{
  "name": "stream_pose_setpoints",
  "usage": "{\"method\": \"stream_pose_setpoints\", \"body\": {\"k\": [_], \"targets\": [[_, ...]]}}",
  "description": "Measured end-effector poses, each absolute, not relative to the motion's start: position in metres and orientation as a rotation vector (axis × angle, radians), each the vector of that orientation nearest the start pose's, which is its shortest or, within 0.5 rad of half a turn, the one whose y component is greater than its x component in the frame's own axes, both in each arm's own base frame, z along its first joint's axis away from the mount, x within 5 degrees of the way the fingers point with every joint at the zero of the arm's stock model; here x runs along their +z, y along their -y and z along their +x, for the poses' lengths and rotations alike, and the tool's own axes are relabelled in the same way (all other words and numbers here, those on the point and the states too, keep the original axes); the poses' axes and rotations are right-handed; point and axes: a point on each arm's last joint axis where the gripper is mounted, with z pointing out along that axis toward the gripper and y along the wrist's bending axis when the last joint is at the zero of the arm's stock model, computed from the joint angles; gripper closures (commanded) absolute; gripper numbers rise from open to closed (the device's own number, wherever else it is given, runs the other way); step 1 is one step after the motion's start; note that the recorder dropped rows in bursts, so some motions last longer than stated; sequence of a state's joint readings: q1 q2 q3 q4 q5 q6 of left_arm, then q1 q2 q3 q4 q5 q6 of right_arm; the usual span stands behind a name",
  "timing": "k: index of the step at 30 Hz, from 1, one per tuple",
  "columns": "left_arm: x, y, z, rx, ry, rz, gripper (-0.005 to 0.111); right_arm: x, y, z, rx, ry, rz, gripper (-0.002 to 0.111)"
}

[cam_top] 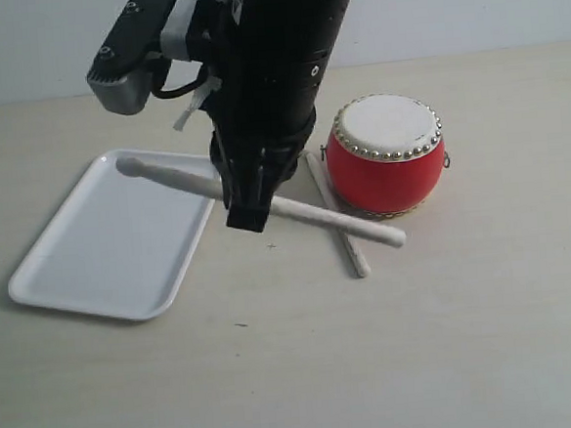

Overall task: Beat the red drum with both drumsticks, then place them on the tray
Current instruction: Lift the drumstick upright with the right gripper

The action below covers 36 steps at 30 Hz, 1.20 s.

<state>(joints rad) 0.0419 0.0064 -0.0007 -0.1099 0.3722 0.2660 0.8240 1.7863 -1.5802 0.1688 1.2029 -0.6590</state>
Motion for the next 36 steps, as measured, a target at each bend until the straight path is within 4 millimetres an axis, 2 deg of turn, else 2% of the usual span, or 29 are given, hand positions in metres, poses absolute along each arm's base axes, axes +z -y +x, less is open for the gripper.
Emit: {"method": "stream_pose_setpoints", "body": {"k": [2, 8, 12, 14, 16, 18, 21, 22, 26, 28, 32, 36], "targets": [[0.18, 0.001, 0.053, 0.105, -1.855, 0.141, 0.107, 0.297, -0.286, 0.237, 0.37, -2.198, -1.896, 0.108], [0.18, 0.001, 0.053, 0.154, -1.851, 0.206, 0.107, 0.298, -0.29, 0.233, 0.467, -2.213, -1.874, 0.108], [0.181, 0.001, 0.054, 0.194, -1.826, 0.25, 0.107, 0.302, -0.298, 0.225, 0.666, -2.229, -1.824, 0.108], [0.187, 0.001, 0.055, 0.206, -1.757, 0.233, 0.107, 0.304, -0.3, 0.222, 0.732, -2.232, -1.806, 0.108], [0.194, 0.001, 0.056, 0.113, -1.694, 0.122, 0.107, 0.305, -0.301, 0.221, 0.768, -2.234, -1.793, 0.108], [0.2, 0.003, 0.057, -0.137, -1.628, -0.117, 0.107, 0.307, -0.304, 0.219, 0.837, -2.236, -1.768, 0.108], [0.206, 0.002, 0.057, -0.354, -1.535, -0.346, 0.107, 0.312, -0.304, 0.221, 0.984, -2.228, -1.704, 0.108], [0.207, 0.002, 0.057, -0.476, -1.502, -0.461, 0.107, 0.315, -0.302, 0.225, 1.043, -2.227, -1.66, 0.108], [0.209, 0.002, 0.057, -0.753, -1.409, -0.717, 0.107, 0.32, -0.292, 0.241, 1.13, -2.226, -1.554, 0.108], [0.212, 0.0, 0.057, -0.808, -1.356, -0.779, 0.107, 0.32, -0.287, 0.247, 1.139, -2.231, -1.521, 0.108], [0.242, -0.001, 0.053, -0.81, -1.283, -0.733, 0.107, 0.321, -0.275, 0.26, 1.135, -2.251, -1.459, 0.108], [0.294, 0.005, 0.054, -0.709, -1.335, -0.55, 0.107, 0.323, -0.266, 0.27, 1.162, -2.259, -1.389, 0.108]]}}
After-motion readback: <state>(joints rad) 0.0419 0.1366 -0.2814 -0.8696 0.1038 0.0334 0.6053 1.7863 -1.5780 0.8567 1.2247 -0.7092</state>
